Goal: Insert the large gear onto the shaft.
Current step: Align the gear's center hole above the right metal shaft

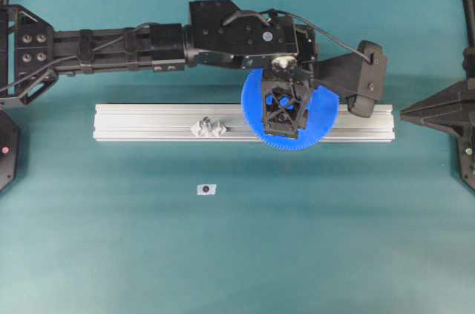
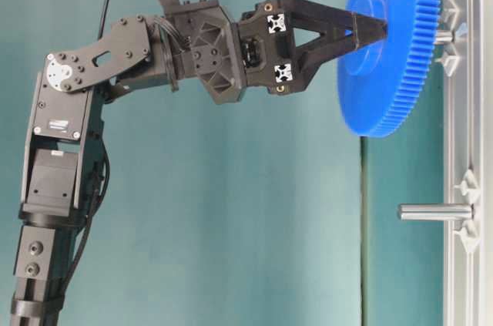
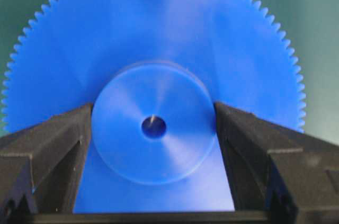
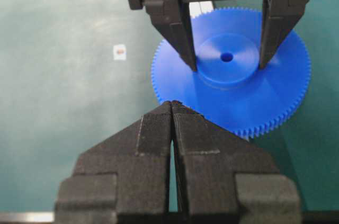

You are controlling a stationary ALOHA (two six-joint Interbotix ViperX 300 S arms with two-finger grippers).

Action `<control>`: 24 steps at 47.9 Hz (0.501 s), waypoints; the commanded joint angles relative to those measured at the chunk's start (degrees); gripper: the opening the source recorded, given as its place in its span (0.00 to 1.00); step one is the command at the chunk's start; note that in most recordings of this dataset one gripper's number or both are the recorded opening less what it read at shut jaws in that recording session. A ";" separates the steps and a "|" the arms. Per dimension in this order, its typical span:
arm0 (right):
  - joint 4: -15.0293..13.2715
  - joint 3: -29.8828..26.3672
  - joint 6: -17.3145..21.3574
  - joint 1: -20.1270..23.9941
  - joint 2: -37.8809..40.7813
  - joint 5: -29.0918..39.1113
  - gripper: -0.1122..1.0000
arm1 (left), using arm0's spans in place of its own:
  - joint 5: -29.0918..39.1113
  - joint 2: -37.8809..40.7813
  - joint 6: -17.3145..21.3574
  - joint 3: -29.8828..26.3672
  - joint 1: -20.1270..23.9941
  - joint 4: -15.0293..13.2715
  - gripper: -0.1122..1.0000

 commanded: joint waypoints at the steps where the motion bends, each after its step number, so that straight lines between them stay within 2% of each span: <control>1: -0.09 -0.53 0.62 -0.18 0.44 -0.35 0.12 | 0.26 -1.32 0.00 0.18 0.70 0.26 0.80; 24: -0.09 -0.53 0.62 -0.18 0.35 -0.26 0.12 | 0.18 -1.85 -0.26 0.09 1.23 0.09 0.80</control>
